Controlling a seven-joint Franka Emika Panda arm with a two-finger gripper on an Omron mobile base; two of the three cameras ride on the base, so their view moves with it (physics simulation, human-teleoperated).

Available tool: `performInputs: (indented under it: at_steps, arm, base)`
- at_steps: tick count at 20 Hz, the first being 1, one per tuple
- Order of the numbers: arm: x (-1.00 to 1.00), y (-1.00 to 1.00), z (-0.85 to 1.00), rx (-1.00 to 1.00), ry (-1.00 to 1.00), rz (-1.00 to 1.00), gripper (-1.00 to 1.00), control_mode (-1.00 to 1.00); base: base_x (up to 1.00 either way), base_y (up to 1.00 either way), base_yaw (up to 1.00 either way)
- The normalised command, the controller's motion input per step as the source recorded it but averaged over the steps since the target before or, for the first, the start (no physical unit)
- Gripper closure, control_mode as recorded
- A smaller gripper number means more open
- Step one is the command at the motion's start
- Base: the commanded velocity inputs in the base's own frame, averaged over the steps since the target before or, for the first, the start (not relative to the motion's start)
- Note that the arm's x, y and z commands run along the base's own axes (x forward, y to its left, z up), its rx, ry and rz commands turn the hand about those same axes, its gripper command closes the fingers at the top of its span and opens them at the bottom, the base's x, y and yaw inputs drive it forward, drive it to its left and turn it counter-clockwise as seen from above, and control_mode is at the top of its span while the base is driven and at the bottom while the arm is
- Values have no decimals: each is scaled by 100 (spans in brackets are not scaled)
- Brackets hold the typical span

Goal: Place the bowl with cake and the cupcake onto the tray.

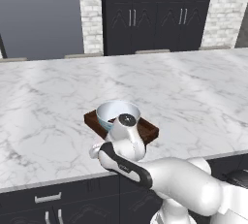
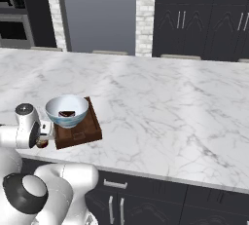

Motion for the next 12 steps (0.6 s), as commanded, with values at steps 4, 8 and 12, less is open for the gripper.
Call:
performInputs:
  at_steps: [4,8,12]
  arm:
    - [0,0,-15,-16,1,0,-100,-100]
    - [6,0,-10,-11,1,0,-100,-100]
    - [31,0,-22,-4,3,0,-100,-100]
  base:
    - [0,0,0]
    - [0,0,0]
    - [0,0,0]
